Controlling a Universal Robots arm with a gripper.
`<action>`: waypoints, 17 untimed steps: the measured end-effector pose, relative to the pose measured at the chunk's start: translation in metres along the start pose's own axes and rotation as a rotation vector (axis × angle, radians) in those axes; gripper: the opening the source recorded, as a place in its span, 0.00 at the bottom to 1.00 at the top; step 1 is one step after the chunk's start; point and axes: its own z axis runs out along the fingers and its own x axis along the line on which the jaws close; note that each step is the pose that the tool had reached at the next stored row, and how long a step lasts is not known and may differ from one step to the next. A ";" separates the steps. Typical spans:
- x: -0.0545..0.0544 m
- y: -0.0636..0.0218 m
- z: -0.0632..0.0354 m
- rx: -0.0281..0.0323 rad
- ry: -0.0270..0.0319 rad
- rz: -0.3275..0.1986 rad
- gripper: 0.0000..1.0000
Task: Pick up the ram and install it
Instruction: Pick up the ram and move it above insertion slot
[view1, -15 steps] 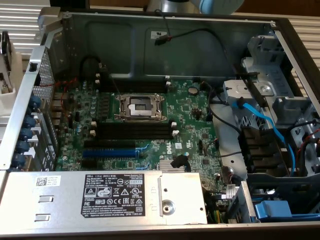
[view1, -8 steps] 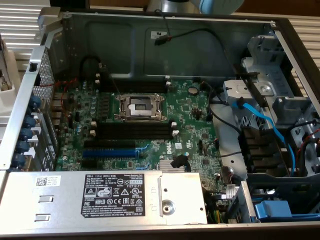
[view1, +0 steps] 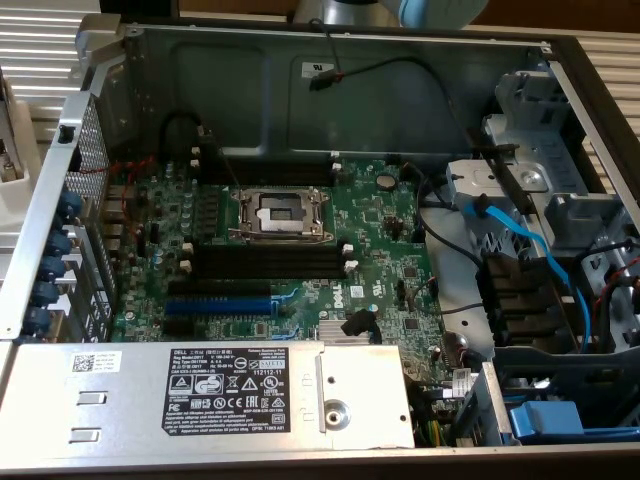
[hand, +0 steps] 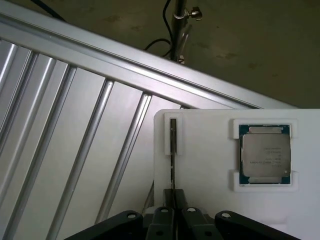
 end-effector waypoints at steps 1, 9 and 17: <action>0.000 0.0001 -0.0020 -0.0004 0.0012 0.000 0.12; -0.001 0.0007 -0.0269 -0.0063 0.0179 0.001 0.12; -0.002 0.0010 -0.0500 -0.0119 0.0339 0.003 0.12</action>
